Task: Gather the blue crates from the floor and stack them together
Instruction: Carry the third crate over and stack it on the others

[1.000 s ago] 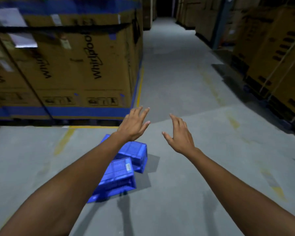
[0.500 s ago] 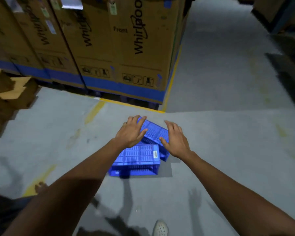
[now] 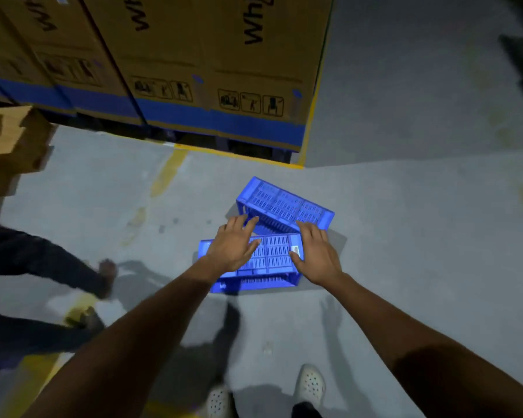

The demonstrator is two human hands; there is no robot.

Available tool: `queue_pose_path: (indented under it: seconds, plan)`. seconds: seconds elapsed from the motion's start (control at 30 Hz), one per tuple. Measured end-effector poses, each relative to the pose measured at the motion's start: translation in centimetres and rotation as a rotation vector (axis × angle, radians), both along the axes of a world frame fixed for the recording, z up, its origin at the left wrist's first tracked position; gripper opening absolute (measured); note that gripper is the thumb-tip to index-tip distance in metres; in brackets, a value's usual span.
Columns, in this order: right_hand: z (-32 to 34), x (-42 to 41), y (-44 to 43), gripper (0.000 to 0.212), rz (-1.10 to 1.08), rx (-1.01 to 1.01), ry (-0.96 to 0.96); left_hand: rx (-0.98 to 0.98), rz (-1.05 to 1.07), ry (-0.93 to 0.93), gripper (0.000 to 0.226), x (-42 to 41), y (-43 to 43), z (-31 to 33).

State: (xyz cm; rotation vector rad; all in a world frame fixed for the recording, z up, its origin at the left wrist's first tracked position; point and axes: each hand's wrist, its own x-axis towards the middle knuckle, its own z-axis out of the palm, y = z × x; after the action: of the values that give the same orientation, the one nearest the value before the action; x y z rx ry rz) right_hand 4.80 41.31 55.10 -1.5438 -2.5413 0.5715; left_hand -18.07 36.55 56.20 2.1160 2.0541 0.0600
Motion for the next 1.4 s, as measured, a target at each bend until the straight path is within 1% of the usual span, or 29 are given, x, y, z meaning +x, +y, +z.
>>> queue_pose_path:
  seconds: [0.13, 0.23, 0.37, 0.5, 0.57, 0.67, 0.73, 0.8, 0.9, 0.93, 1.03, 1.1, 1.17, 1.3, 1.4]
  plan:
    - [-3.7, -2.3, 0.1, 0.08, -0.015, 0.028, -0.017, 0.031, -0.019, 0.026, 0.062, -0.9, 0.7, -3.9]
    - [-8.1, -3.7, 0.7, 0.081, 0.009, 0.049, -0.039, 0.037, -0.023, 0.026, 0.062, -1.3, 1.2, -8.6]
    - [-17.0, -4.9, 2.7, 0.086, 0.079, 0.093, -0.104, 0.078, -0.027, 0.019, 0.064, -2.1, 2.9, -17.9]
    - [-27.4, -5.5, 4.9, 0.094, 0.12, 0.073, -0.167, 0.102, -0.04, 0.037, 0.067, -2.7, 4.6, -28.2]
    - [-32.8, -5.9, 6.0, 0.099, 0.151, 0.064, -0.196, 0.091, -0.047, 0.017, 0.07, -3.0, 5.5, -33.5]
    - [-40.7, -6.3, 7.2, 0.11, 0.2, 0.029, -0.286, 0.011, -0.08, 0.014, 0.08, -3.5, 6.5, -41.0]
    - [-45.1, -6.5, 7.6, 0.123, 0.239, -0.007, -0.391, -0.083, -0.079, 0.005, 0.092, -3.7, 6.9, -45.1]
    - [-48.5, -6.7, 8.1, 0.133, 0.262, -0.008, -0.486, -0.167, -0.082, 0.039, 0.107, -3.7, 7.3, -48.2]
    - [-51.7, -7.2, 8.6, 0.131, 0.254, 0.04, -0.538, -0.215, -0.095, 0.116, 0.119, -3.3, 8.1, -52.0]
    - [-52.3, -7.5, 8.8, 0.128, 0.231, 0.054, -0.532, -0.203, -0.095, 0.148, 0.118, -3.1, 8.3, -53.0]
    - [-53.5, -8.3, 8.9, 0.123, 0.129, 0.139, -0.522, -0.098, -0.063, 0.232, 0.104, -2.9, 8.8, -54.3]
    - [-53.2, -8.4, 8.9, 0.12, 0.097, 0.203, -0.544, -0.031, -0.083, 0.297, 0.098, -2.8, 9.1, -54.2]
    - [-52.0, -8.4, 8.7, 0.114, 0.095, 0.214, -0.557, -0.022, -0.111, 0.32, 0.091, -2.8, 9.2, -53.1]
    - [-46.2, -7.7, 8.1, 0.074, 0.151, 0.207, -0.517, -0.139, -0.113, 0.265, 0.08, -2.8, 9.6, -47.4]
    - [-39.6, -6.4, 7.3, 0.049, 0.195, 0.193, -0.505, -0.264, -0.136, 0.151, 0.071, -2.0, 9.2, -41.1]
